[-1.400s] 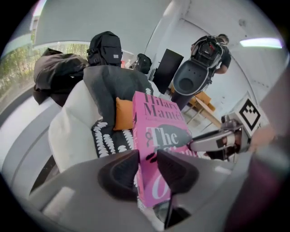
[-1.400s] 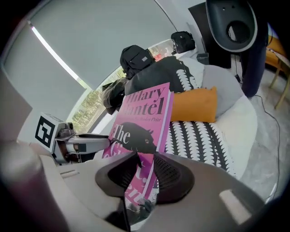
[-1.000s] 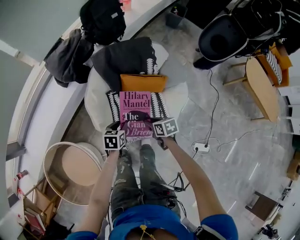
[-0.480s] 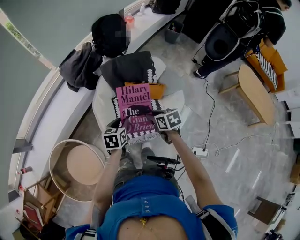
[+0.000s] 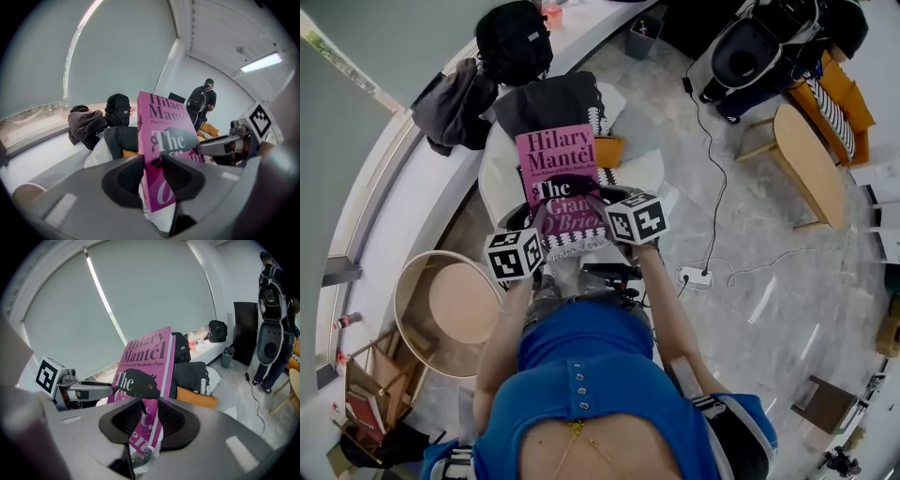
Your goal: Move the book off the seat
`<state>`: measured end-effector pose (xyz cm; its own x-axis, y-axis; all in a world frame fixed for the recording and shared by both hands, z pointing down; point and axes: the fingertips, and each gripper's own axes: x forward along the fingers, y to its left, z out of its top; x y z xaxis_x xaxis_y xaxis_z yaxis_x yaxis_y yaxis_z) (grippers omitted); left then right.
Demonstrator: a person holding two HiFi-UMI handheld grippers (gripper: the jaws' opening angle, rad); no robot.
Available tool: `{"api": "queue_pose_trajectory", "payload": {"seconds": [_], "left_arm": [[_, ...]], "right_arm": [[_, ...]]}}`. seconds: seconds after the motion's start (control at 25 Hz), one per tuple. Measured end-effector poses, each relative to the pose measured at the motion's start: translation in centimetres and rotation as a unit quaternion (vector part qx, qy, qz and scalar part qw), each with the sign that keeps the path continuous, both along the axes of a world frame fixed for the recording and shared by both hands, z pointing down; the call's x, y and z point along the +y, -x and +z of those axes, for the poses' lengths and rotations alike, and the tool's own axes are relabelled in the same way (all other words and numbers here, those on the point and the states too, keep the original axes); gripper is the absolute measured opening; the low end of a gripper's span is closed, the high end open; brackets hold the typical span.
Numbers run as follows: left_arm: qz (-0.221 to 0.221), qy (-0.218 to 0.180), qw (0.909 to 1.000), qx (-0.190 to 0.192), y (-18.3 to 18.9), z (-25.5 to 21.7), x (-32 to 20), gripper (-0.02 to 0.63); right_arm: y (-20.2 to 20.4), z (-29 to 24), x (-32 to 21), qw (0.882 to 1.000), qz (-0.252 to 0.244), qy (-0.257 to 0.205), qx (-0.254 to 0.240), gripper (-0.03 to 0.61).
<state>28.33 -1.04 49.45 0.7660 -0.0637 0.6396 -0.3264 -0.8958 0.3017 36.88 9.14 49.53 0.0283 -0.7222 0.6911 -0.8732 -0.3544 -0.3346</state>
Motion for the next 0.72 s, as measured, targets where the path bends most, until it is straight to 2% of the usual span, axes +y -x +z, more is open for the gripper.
{"api": "queue_pose_trajectory", "payload": {"seconds": [0.32, 0.72], "left_arm": [[-0.003, -0.008, 0.9999, 0.011, -0.3, -1.2, 0.7, 0.120], [-0.010, -0.008, 0.9999, 0.009, -0.5, -0.8, 0.7, 0.121]], "right_arm": [[-0.3, -1.3, 0.7, 1.000, 0.005, -0.005, 0.018, 0.110], [-0.6, -1.0, 0.6, 1.000, 0.001, -0.011, 0.014, 0.110]]}}
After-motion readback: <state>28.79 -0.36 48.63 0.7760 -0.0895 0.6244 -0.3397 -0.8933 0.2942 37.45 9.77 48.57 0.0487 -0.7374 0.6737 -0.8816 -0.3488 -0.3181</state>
